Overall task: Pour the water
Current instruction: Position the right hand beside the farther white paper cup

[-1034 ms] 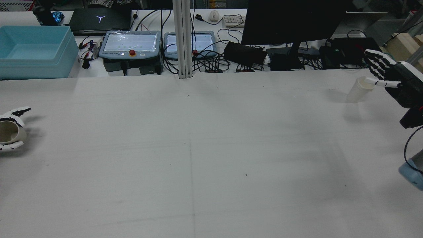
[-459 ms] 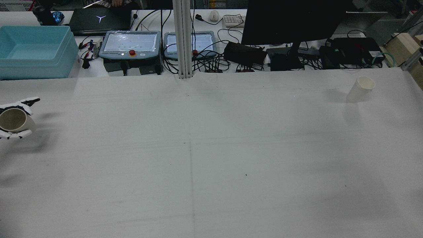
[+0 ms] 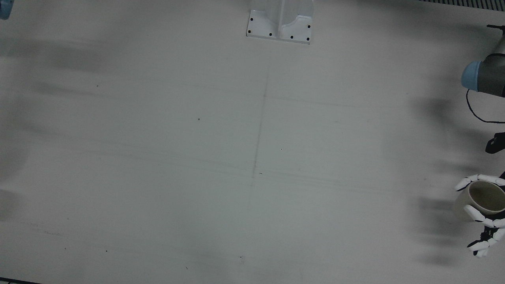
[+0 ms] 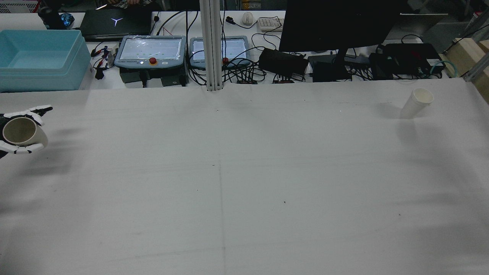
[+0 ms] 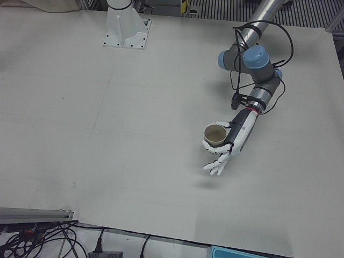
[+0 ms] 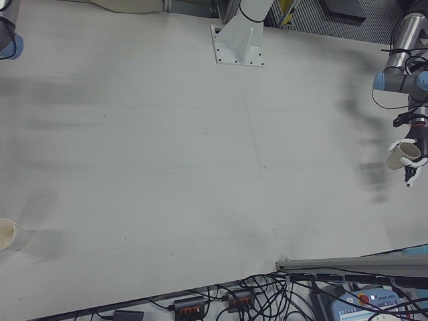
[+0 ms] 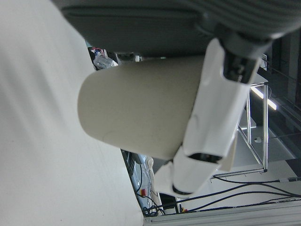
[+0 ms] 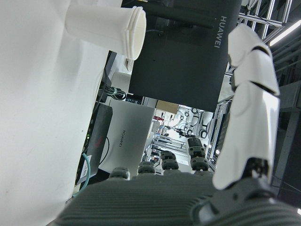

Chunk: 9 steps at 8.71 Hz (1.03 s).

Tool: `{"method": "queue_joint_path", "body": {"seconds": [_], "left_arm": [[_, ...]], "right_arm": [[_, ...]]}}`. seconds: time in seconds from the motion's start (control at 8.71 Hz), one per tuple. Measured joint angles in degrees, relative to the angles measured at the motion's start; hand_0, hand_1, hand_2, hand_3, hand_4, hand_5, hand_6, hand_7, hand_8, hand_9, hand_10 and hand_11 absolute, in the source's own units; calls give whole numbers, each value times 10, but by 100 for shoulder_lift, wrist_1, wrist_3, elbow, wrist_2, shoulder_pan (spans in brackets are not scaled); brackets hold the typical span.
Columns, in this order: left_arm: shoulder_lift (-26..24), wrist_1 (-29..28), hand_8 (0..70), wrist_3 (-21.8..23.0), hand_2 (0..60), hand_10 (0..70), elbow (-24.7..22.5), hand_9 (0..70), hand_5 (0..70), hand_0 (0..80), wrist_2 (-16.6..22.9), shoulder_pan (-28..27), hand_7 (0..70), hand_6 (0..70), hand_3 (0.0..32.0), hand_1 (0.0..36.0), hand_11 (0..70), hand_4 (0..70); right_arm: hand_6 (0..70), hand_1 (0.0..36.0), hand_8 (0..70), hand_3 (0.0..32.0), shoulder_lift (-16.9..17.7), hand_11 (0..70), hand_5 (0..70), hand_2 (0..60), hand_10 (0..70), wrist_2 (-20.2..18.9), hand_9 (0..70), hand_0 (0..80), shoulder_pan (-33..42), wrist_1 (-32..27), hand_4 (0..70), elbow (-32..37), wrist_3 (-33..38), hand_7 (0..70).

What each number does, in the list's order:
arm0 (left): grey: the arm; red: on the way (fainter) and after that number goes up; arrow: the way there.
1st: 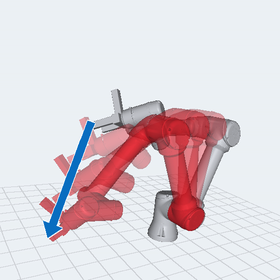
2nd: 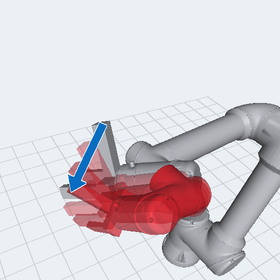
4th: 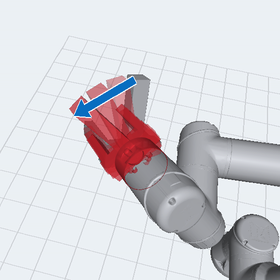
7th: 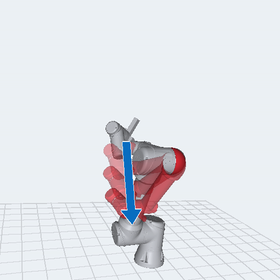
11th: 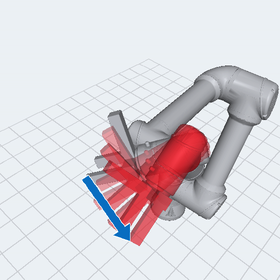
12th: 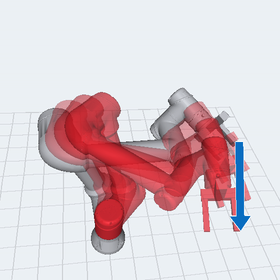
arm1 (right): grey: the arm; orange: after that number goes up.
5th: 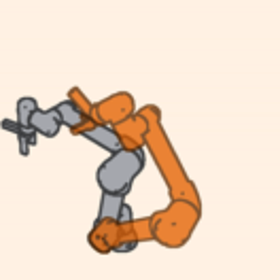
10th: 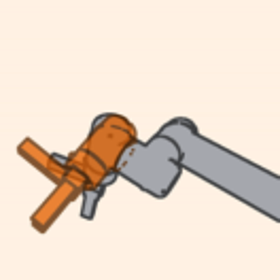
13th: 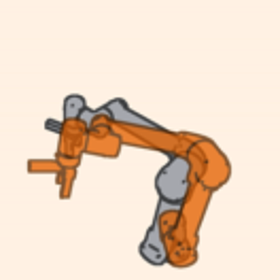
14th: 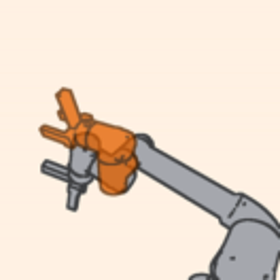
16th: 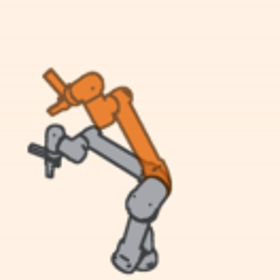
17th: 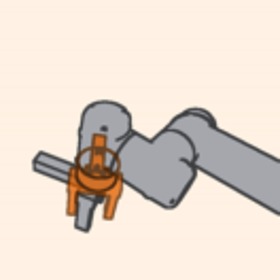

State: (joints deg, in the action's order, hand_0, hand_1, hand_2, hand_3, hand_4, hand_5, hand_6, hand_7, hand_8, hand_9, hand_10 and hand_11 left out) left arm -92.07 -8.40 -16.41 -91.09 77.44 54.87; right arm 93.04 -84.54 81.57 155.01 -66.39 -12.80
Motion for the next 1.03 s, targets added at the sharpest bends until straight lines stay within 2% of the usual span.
{"method": "queue_joint_path", "body": {"seconds": [0.23,0.46,0.69,1.03], "left_arm": [[10,90,100,40,234,11,-120,62,700,800,11,7,192,118,0,314,36,700],[-1,133,99,54,222,10,-149,61,700,800,6,1,189,116,0,309,35,700],[2,149,96,78,211,12,-150,60,700,800,2,4,186,113,0,304,38,699],[12,154,97,139,200,13,-132,61,700,800,-9,10,190,115,0,299,38,700]], "right_arm": [[51,191,10,0,-487,18,157,100,0,15,7,510,-104,-607,28,1187,-95,73],[53,196,10,0,-990,21,164,108,1,27,8,514,-163,-734,42,1874,-409,78],[44,198,10,0,-1304,10,161,113,0,265,4,514,-399,-757,29,2168,-612,73],[61,205,11,6,-1431,31,170,142,8,809,14,517,-932,-754,59,2243,-687,92]]}}
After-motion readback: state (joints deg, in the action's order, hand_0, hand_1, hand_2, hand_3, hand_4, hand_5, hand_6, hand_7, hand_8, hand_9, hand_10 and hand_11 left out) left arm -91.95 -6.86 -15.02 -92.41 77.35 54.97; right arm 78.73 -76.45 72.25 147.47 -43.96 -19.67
